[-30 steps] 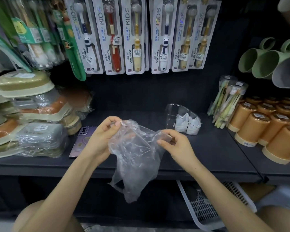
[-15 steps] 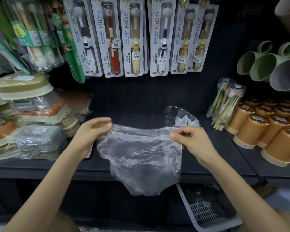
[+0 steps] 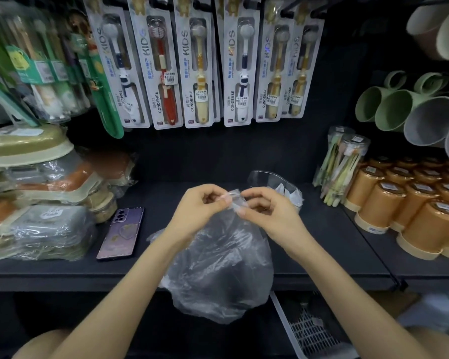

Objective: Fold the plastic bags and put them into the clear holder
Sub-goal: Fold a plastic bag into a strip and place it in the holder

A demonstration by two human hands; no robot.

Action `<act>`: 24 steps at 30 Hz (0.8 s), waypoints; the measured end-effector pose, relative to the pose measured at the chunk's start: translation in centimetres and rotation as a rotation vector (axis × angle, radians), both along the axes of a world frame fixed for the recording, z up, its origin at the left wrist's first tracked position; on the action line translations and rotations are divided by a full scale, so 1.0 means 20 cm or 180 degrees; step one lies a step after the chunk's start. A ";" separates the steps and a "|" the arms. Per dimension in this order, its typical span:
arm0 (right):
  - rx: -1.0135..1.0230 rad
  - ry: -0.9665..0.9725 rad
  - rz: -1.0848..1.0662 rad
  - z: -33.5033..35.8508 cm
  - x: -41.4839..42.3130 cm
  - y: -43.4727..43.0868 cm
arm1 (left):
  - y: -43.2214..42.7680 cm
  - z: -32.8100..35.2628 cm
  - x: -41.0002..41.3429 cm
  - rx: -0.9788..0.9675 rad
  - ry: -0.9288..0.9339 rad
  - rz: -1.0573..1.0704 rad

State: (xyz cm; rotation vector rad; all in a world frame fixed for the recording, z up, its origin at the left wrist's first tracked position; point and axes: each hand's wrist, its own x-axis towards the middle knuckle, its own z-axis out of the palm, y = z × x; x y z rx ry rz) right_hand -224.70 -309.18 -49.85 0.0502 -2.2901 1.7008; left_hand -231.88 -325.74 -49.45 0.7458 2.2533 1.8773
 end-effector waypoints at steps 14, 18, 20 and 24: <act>-0.0524 -0.0275 0.0248 -0.36 0.08 0.05 | -0.21 -0.04 -0.14 0.1384 -0.0749 0.0723; -0.0500 -0.0421 0.0054 -0.43 0.08 0.01 | -0.26 -0.06 -0.19 0.1641 -0.0920 0.0966; -0.0595 -0.0506 0.0005 -0.45 0.08 0.02 | -0.29 -0.08 -0.21 0.1731 -0.0983 0.1057; -0.0875 -0.0545 -0.0107 -0.45 0.05 0.07 | -0.35 -0.12 -0.26 0.1637 -0.1136 0.1204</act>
